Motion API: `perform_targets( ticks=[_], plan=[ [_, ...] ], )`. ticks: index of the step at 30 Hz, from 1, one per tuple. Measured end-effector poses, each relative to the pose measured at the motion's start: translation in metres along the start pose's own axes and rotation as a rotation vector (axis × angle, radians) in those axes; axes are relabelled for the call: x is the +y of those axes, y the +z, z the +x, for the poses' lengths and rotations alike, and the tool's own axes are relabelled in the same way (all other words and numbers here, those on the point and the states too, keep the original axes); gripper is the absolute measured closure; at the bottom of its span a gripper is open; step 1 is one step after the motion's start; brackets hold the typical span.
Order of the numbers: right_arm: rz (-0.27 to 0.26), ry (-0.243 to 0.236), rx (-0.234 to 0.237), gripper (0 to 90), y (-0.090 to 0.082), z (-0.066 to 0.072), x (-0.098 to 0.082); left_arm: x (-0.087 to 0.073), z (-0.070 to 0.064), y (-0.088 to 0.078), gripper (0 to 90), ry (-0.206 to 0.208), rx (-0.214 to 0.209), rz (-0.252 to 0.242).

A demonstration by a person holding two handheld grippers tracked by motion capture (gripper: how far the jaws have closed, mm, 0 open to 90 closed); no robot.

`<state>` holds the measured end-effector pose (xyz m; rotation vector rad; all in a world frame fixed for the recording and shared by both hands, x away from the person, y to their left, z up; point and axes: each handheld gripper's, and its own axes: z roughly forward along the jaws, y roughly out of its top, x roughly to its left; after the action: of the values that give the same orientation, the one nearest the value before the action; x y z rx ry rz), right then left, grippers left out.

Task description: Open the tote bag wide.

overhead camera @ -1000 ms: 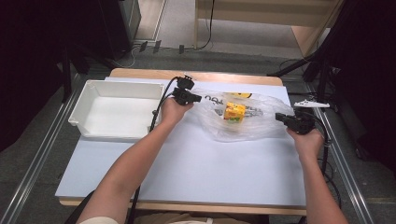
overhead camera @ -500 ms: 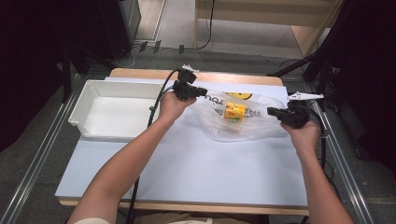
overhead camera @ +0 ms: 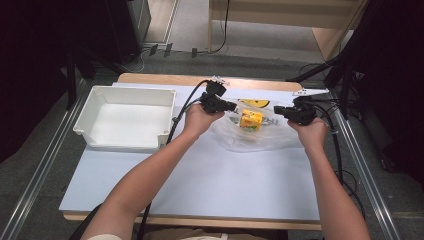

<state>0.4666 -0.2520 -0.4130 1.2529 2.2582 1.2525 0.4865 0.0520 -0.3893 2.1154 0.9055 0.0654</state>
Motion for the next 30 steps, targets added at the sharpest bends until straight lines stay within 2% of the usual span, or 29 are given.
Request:
perform_targets(
  ticks=[8,11,13,14,17,22,26,30],
  plan=[
    [0.028,-0.007,0.011,90.0,0.024,-0.003,-0.001,-0.012,0.002,0.020,90.0,-0.009,0.004,0.018],
    [0.028,-0.011,0.040,90.0,0.027,0.002,-0.004,-0.018,0.004,0.026,90.0,-0.016,0.004,0.031],
    [0.047,-0.025,0.056,90.0,0.030,0.006,-0.007,-0.022,0.005,0.029,90.0,-0.023,0.005,0.041],
    [0.057,-0.039,0.053,90.0,0.032,0.007,-0.009,-0.024,0.006,0.031,90.0,-0.033,0.002,0.041],
    [0.082,-0.041,0.043,90.0,0.039,0.007,-0.015,-0.030,0.008,0.035,90.0,-0.049,-0.001,0.044],
    [0.095,-0.022,0.036,90.0,0.050,0.002,-0.019,-0.042,0.004,0.039,90.0,-0.054,-0.005,0.051],
    [0.130,0.004,0.008,90.0,0.065,-0.006,-0.024,-0.054,0.001,0.040,90.0,-0.057,-0.010,0.052],
    [0.133,0.029,-0.007,90.0,0.072,-0.010,-0.025,-0.065,0.001,0.039,90.0,-0.057,-0.007,0.056]
  ],
)
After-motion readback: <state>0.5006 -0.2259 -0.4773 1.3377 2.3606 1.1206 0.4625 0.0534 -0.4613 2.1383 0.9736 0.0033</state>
